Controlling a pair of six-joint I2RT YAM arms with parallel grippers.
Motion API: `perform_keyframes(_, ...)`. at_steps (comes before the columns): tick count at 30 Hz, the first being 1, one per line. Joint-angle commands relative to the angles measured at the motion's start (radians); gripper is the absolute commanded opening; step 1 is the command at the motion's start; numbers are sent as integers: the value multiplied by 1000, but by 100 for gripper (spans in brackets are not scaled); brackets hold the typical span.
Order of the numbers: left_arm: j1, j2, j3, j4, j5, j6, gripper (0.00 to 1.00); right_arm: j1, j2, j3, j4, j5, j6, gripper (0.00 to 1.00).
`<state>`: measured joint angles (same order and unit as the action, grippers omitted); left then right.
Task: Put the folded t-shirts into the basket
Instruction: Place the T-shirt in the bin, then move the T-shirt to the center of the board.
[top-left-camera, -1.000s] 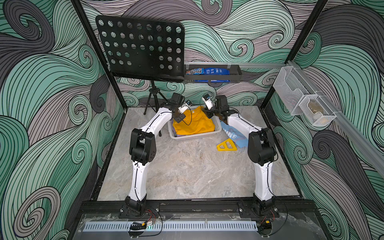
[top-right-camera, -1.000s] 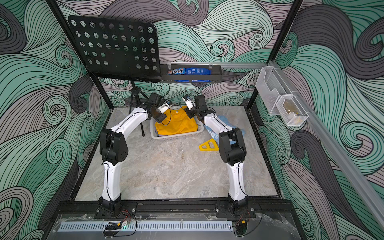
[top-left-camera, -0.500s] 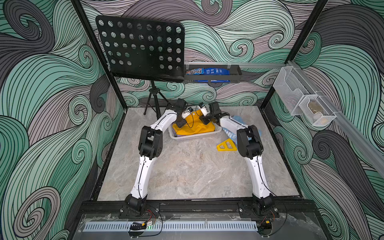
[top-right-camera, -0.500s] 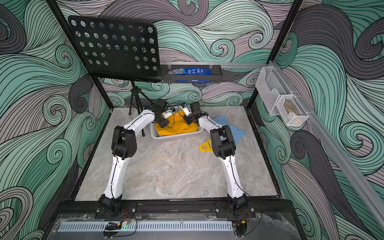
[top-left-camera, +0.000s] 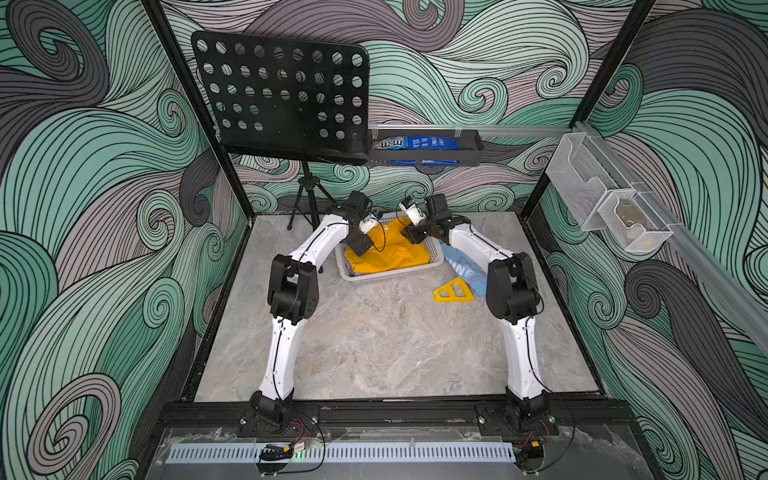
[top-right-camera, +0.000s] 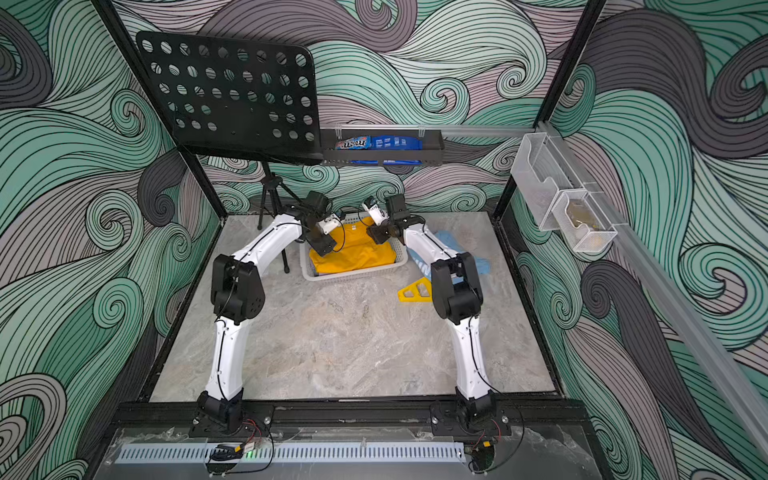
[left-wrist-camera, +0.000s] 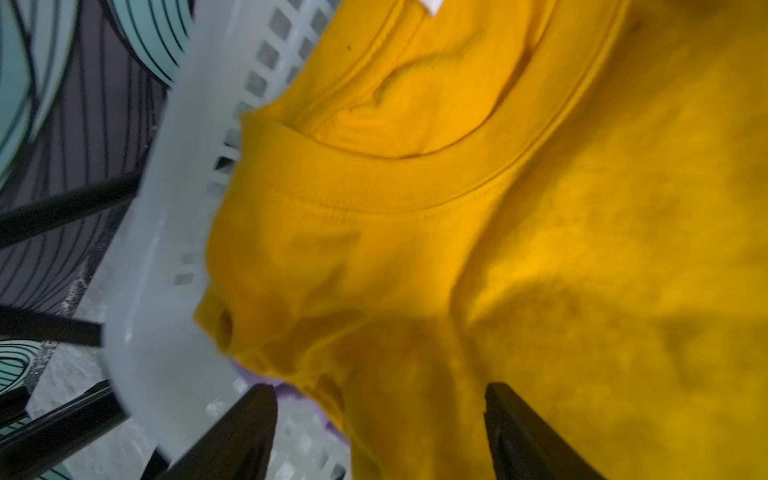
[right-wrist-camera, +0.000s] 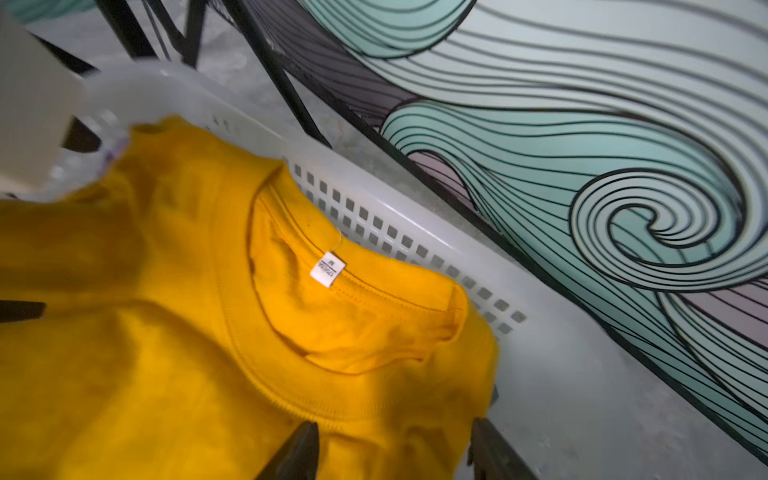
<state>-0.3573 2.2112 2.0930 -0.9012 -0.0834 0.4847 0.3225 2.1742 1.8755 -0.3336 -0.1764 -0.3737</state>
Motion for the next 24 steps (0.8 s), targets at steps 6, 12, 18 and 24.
perform_keyframes(6,7,-274,-177,-64,132,-28,89,-112,-330,-332,22,-83,-22,81)
perform_keyframes(12,6,-466,-403,-15,192,-20,93,-297,-453,-539,31,-106,-42,82)
perform_keyframes(18,7,-565,-546,19,232,-22,96,-336,-420,-631,28,-22,-141,86)
perform_keyframes(24,7,-577,-582,24,226,-38,96,-289,-302,-588,32,14,-155,86)
